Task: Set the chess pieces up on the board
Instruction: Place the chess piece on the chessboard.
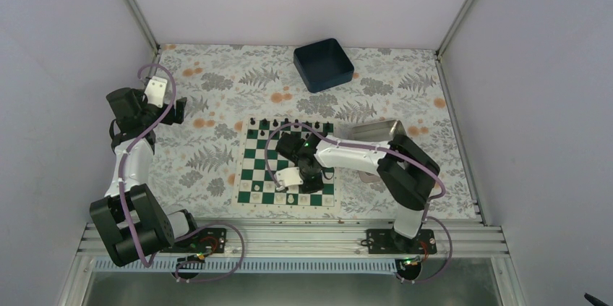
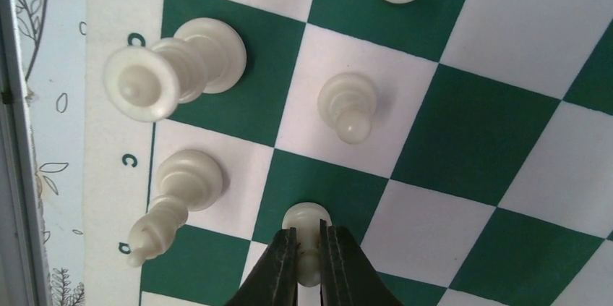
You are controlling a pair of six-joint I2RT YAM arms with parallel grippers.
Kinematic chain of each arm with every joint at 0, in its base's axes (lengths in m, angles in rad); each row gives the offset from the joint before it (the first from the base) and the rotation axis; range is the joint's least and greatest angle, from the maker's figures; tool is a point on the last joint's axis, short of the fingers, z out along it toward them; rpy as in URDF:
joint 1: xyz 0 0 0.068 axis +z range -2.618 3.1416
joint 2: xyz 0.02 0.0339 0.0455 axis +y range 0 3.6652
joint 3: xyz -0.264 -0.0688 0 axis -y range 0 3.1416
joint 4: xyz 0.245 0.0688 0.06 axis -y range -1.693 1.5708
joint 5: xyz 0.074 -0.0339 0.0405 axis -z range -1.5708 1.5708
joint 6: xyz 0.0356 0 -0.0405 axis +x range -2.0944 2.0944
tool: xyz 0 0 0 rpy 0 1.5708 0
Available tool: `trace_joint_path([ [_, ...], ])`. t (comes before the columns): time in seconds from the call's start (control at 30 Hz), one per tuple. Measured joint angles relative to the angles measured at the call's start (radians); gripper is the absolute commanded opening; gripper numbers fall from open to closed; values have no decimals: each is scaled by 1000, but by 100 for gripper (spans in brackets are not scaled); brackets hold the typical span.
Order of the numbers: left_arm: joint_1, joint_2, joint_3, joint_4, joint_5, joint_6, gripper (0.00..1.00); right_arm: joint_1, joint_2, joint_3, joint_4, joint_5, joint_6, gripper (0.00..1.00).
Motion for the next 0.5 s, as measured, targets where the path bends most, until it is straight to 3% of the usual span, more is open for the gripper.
trace_joint_path([
  [0.17, 0, 0, 0, 0, 0, 0, 100, 0, 7, 3, 0, 1, -3, 16],
  [0.33, 0, 0, 0, 0, 0, 0, 100, 0, 14, 4, 7, 2, -3, 34],
  [0.5, 0, 0, 0, 0, 0, 0, 100, -7, 10, 8, 2, 23, 2, 39],
])
